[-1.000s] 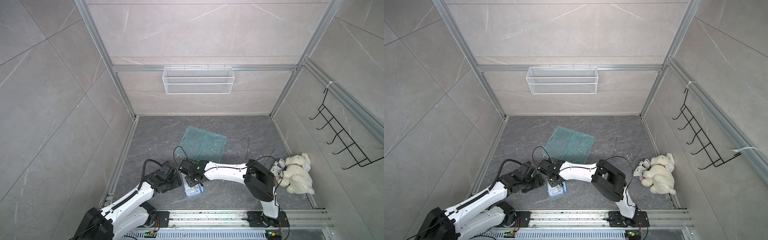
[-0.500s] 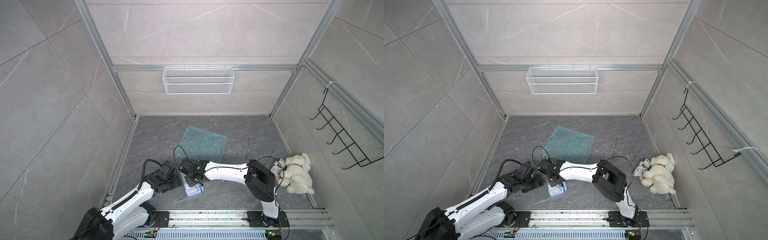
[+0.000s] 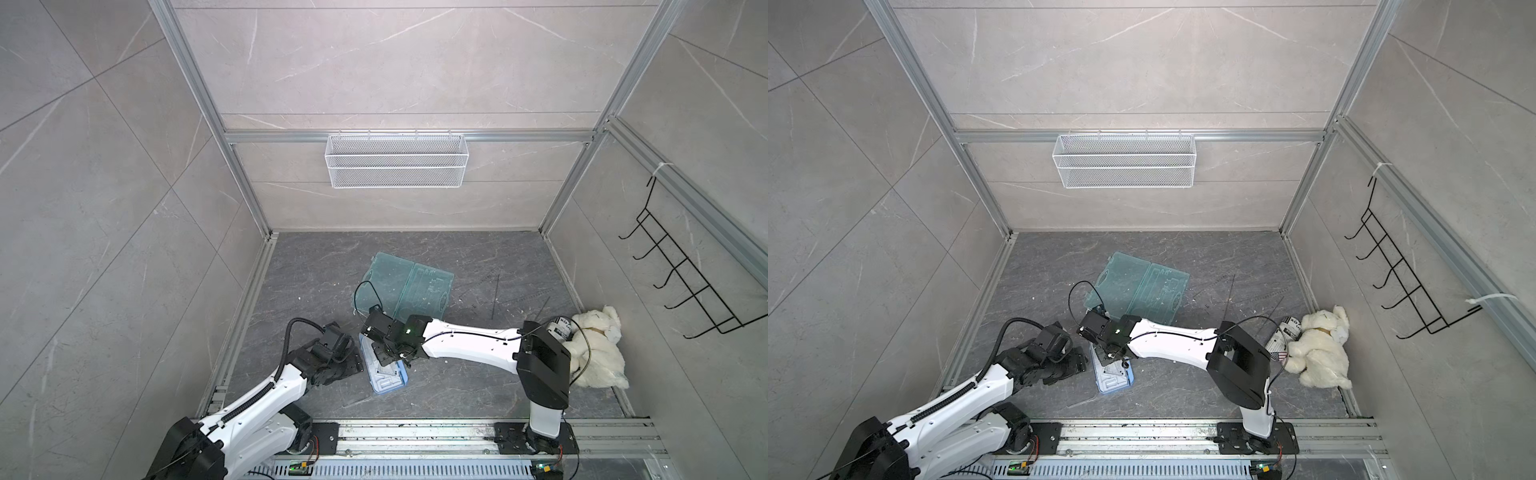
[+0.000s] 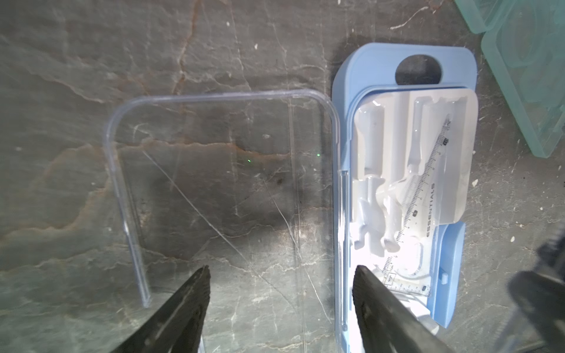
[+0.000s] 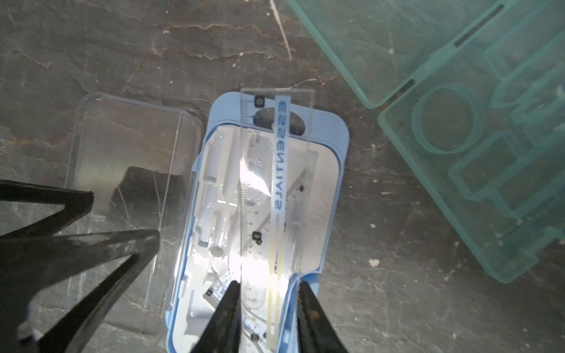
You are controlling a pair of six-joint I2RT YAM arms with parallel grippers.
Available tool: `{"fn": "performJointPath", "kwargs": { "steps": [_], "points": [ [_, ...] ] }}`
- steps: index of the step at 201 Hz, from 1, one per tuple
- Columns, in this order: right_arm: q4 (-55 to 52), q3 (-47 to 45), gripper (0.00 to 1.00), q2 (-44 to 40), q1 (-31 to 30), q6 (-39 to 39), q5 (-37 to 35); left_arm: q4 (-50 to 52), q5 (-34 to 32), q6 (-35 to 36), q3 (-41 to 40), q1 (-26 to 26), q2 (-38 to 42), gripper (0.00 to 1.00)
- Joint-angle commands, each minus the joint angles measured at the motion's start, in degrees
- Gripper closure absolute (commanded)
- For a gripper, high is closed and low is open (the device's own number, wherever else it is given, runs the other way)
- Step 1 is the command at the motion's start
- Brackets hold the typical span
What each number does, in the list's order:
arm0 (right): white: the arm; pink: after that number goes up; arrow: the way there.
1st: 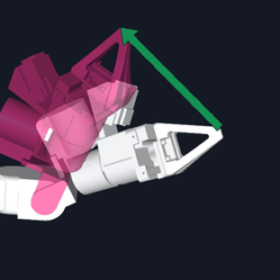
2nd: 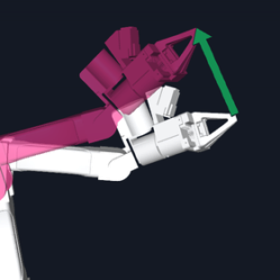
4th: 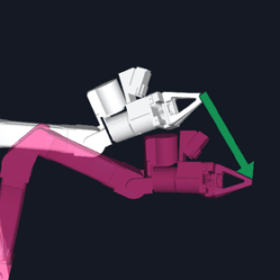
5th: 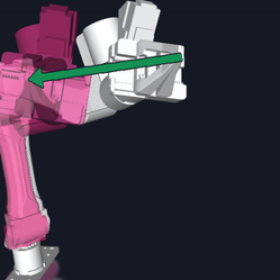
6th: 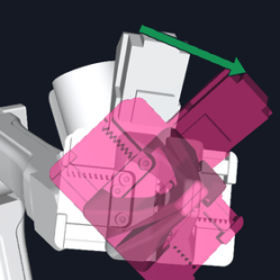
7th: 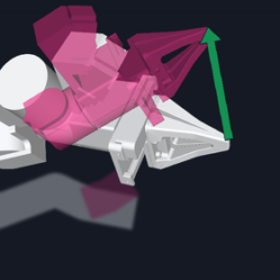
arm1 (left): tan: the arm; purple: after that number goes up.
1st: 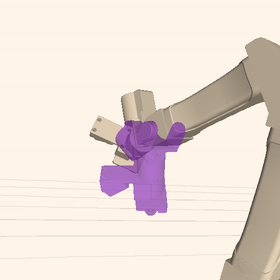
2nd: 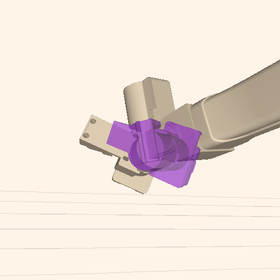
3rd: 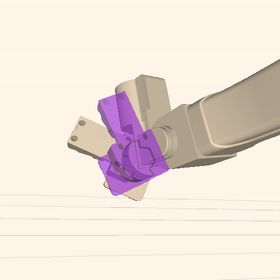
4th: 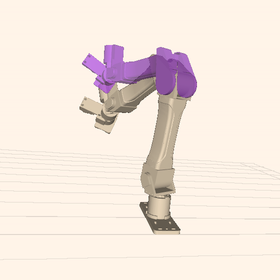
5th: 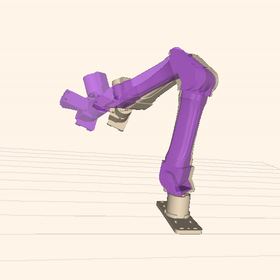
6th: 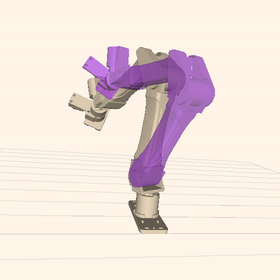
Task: Open the ruler set and take out the ruler
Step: Pick up the ruler from the ruler set box, then place the ruler at the center of the board.
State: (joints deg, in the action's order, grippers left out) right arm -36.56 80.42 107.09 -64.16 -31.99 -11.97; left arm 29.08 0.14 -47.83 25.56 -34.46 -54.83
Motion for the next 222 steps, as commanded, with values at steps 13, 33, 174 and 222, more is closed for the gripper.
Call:
{"fn": "performJointPath", "kwargs": {
  "steps": [13,33,174,222],
  "points": [
    [-0.87,-6.61,0.69,-7.60,4.80,-3.54,-1.53,1.64,-2.10,4.05,4.33,0.10,0.14,0.23],
    [-0.04,-11.70,0.69,-11.92,8.74,-4.20,-0.38,1.68,-2.54,4.76,5.84,0.11,-0.74,0.23],
    [2.02,-35.01,0.68,-23.39,40.73,-2.67,4.54,0.80,-2.21,6.22,7.93,0.14,-2.60,0.23],
    [3.51,-38.32,0.69,-23.13,46.62,-2.81,3.14,0.60,-2.24,6.17,6.96,0.15,-1.78,0.23]
  ]
}}
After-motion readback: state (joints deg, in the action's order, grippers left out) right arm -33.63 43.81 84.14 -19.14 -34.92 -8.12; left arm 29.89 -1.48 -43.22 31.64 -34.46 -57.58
